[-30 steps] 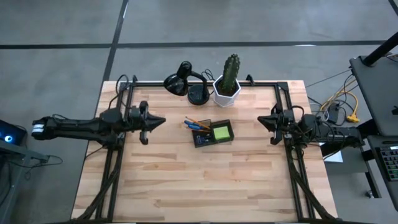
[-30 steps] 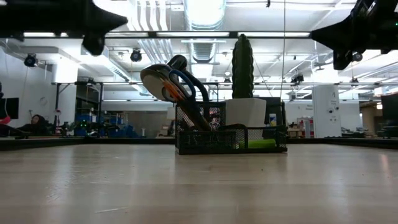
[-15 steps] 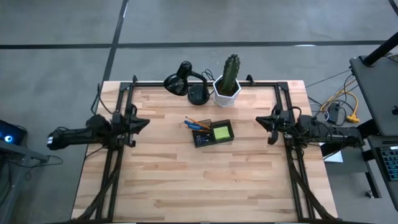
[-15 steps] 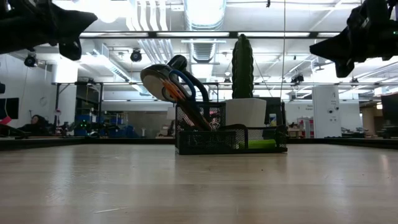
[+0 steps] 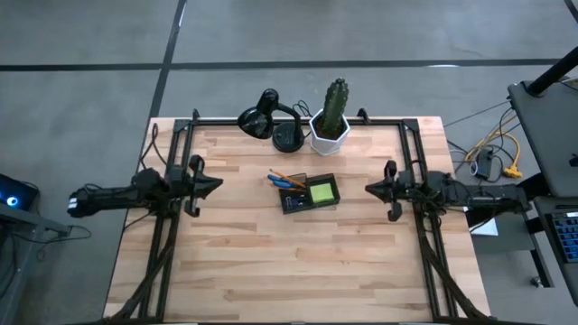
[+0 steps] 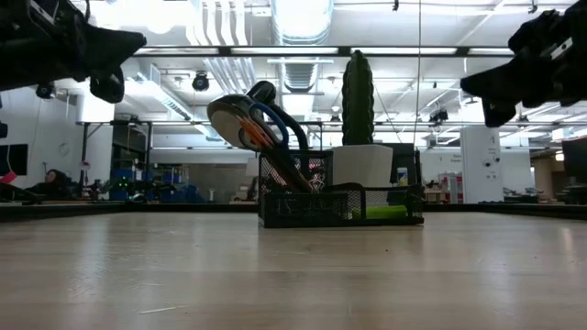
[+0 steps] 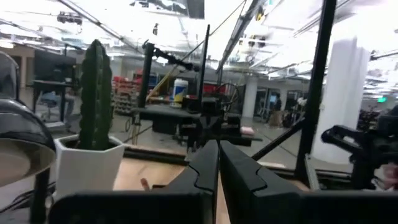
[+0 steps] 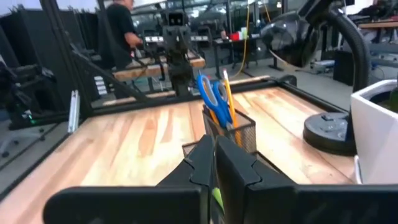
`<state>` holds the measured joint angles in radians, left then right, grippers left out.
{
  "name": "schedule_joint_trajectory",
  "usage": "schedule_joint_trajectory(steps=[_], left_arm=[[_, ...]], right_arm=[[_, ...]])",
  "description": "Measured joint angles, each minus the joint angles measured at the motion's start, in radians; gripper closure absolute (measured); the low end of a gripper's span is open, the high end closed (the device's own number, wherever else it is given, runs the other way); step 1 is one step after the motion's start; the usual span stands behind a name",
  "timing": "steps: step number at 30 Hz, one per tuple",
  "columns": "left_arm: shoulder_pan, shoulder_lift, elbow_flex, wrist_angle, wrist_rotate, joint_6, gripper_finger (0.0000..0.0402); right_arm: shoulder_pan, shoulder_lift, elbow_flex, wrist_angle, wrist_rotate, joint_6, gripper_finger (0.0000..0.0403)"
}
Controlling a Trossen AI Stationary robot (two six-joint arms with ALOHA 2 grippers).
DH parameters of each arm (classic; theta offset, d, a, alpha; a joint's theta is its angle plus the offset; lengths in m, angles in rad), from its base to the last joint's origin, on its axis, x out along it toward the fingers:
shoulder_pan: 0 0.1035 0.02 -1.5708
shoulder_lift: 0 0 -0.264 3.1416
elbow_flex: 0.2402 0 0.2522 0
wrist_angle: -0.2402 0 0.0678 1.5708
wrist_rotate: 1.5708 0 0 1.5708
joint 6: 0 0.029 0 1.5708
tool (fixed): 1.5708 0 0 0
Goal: Pick and place office supplies into organizer
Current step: Return to Home Position
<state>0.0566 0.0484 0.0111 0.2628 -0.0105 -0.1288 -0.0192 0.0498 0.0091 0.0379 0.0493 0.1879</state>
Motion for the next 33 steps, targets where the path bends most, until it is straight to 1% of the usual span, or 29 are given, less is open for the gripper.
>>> schedule_joint_trajectory(steps=[2,7,13,21,24,33], left_arm=[[0.000,-0.025,-0.002,-0.013,0.003,-0.016,0.0401],[0.000,-0.016,-0.002,-0.104,0.006,-0.020,0.0401],[0.000,-0.018,-0.003,-0.124,0.008,-0.047,0.0401],[0.000,-0.015,-0.004,-0.132,0.008,-0.049,0.0401],[0.000,-0.015,-0.004,-0.134,0.010,-0.074,0.0401],[0.000,-0.010,-0.005,-0.141,0.011,-0.075,0.0401]], right_arm=[[-0.001,0.004,0.000,-0.005,0.003,-0.012,0.0395],[0.000,0.005,0.000,-0.024,0.001,-0.008,0.0395],[0.000,0.010,0.000,-0.023,-0.002,0.017,0.0394],[0.000,0.053,0.000,-0.024,-0.005,-0.004,0.0394],[-0.001,0.052,0.000,-0.020,0.003,-0.008,0.0394],[0.000,0.050,0.000,0.013,0.010,-0.014,0.0394]])
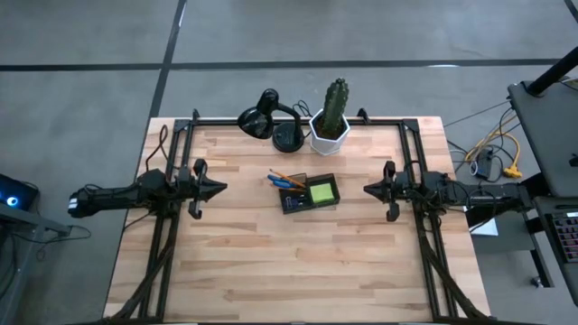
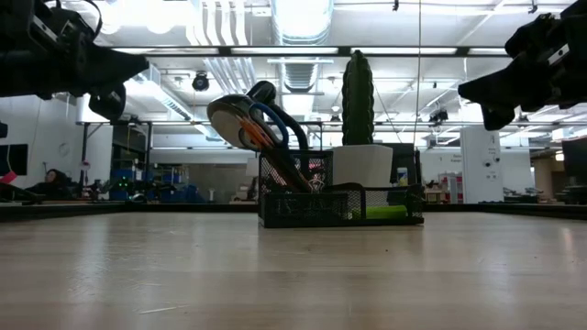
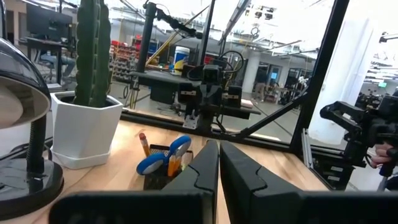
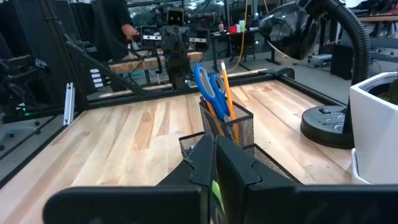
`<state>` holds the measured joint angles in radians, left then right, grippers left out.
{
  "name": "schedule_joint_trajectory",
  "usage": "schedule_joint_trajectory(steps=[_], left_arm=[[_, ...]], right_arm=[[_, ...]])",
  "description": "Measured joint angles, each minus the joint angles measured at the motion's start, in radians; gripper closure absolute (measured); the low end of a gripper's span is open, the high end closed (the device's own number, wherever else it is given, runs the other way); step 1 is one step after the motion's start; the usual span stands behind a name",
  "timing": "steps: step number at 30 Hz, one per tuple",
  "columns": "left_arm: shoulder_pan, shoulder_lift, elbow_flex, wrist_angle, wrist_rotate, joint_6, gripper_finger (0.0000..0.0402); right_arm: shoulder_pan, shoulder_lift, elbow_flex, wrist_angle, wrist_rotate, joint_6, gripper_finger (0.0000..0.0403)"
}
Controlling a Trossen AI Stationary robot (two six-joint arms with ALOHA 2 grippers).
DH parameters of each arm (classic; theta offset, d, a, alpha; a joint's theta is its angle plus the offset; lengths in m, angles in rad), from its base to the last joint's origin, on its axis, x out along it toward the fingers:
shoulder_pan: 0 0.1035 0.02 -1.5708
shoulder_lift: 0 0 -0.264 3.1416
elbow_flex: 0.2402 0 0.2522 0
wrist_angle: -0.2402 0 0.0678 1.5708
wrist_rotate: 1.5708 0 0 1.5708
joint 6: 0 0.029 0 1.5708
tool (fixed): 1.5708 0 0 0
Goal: Pick and place office supplies into organizer
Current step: Return to Home Position
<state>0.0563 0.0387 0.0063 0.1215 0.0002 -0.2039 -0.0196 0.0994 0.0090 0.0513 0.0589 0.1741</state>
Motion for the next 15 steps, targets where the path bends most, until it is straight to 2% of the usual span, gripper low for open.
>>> schedule_joint_trajectory(steps=[15], left_arm=[[0.000,0.000,-0.001,0.001,0.000,0.000,0.0401]], right_arm=[[0.000,0.001,0.000,0.006,0.023,-0.043,0.0394]])
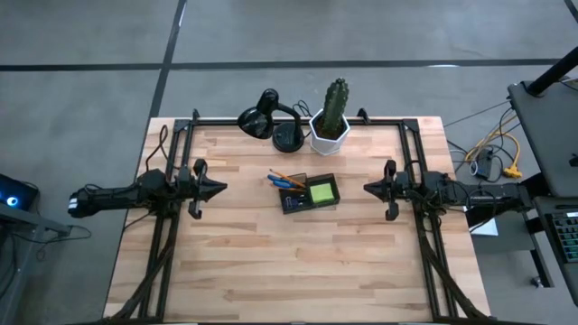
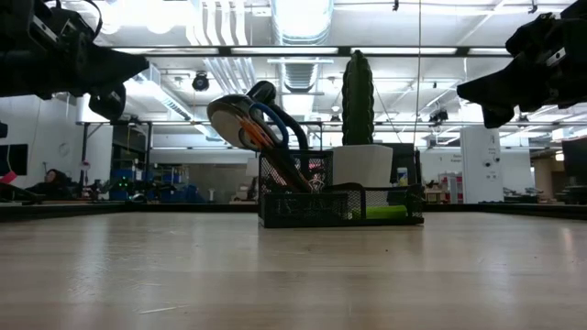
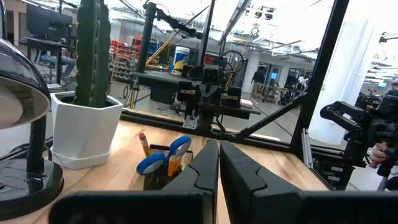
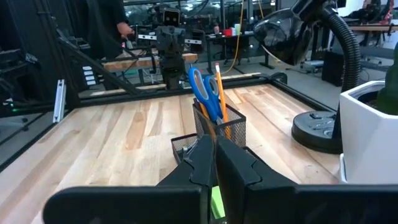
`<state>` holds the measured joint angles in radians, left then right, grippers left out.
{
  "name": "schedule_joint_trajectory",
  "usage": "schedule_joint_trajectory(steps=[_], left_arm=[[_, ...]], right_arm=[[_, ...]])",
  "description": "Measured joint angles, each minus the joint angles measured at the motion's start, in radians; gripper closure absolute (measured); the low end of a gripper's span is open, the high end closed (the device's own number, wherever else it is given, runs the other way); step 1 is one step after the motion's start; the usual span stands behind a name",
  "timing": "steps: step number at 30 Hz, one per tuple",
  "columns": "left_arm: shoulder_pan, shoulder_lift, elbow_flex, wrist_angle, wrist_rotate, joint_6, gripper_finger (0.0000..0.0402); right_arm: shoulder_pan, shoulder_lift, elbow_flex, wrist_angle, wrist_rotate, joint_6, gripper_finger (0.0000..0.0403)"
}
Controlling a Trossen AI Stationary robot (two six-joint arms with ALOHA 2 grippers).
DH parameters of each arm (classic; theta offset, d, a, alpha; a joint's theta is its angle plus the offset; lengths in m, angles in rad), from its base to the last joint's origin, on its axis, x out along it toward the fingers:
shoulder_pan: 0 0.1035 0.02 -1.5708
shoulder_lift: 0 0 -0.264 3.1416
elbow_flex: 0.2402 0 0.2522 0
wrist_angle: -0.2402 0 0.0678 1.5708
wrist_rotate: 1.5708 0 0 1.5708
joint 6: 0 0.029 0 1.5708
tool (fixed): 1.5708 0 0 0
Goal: Pick and place office supplies into organizer
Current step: Return to Home Position
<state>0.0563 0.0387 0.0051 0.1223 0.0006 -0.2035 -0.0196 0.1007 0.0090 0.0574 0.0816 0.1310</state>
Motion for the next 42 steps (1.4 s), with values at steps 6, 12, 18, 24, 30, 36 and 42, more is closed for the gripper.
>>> schedule_joint_trajectory(steps=[6,12,18,24,30,36,42], left_arm=[[0.000,0.000,0.000,0.000,0.000,0.000,0.0401],[0.000,0.000,0.001,0.000,0.000,0.000,0.0402],[0.000,0.000,0.002,0.000,0.000,0.000,0.0402],[0.000,0.000,0.002,0.000,0.000,0.000,0.0402],[0.000,0.000,0.002,0.000,0.000,0.000,0.0402],[0.000,0.000,0.002,0.000,0.000,0.000,0.0402],[0.000,0.000,0.002,0.000,0.000,0.000,0.0402]], right_arm=[[0.000,0.000,0.000,0.000,-0.001,-0.003,0.0394],[0.000,0.000,0.000,0.000,-0.001,0.018,0.0394],[0.000,0.000,0.000,0.000,-0.001,0.042,0.0394],[0.000,0.000,0.000,0.000,-0.003,0.045,0.0394],[0.000,0.000,0.000,0.000,-0.003,0.045,0.0394],[0.000,0.000,0.000,0.000,-0.003,0.044,0.0394],[0.000,0.000,0.000,0.000,-0.003,0.042,0.0394]])
